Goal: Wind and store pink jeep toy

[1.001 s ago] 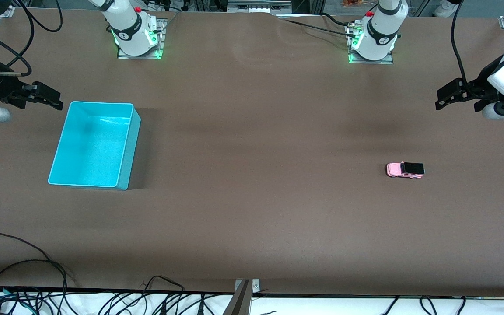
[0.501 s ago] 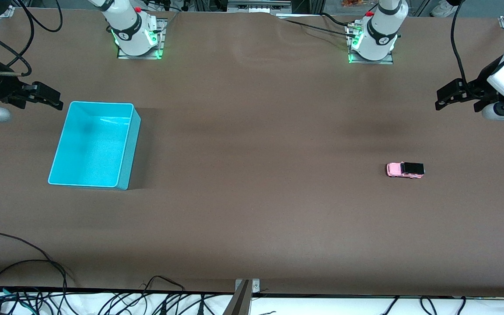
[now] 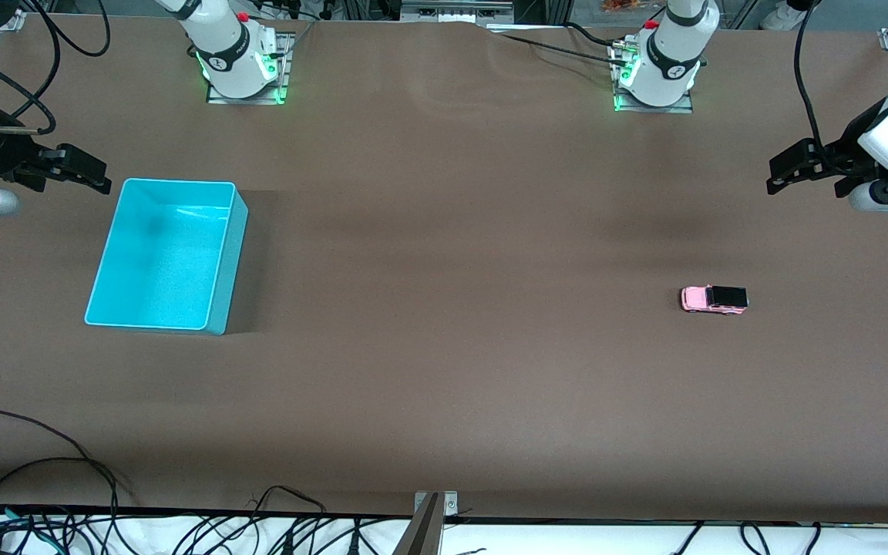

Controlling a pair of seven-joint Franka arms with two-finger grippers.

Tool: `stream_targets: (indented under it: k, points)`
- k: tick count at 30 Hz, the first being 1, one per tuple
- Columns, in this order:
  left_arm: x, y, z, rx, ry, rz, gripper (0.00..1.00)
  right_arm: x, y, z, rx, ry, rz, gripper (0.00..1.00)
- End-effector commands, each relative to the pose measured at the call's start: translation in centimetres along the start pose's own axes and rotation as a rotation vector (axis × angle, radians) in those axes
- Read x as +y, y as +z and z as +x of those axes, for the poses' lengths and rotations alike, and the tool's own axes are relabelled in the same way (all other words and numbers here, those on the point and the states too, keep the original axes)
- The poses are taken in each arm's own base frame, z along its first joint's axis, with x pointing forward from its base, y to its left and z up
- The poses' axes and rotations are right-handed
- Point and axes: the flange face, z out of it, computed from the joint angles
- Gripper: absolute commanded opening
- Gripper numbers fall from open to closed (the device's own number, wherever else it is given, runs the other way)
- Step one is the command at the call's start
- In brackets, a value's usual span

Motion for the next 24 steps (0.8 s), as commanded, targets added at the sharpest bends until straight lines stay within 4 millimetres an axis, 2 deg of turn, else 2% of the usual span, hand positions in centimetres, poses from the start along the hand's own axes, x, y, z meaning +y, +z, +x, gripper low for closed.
stream_targets:
  k: [1,16,24]
  points:
    - [-0.2,-0.6,0.4,-0.004,0.001,-0.007,1.00,0.2,-0.4,0.0,0.000,-0.006,-0.013,1.00]
    - [-1.2,-0.2,0.6,-0.011,-0.006,-0.009,1.00,0.2,-0.4,0.0,0.000,-0.006,-0.012,1.00]
    - [-1.8,1.0,1.3,-0.030,0.165,-0.010,1.00,0.3,-0.4,-0.1,0.001,-0.004,-0.012,1.00]
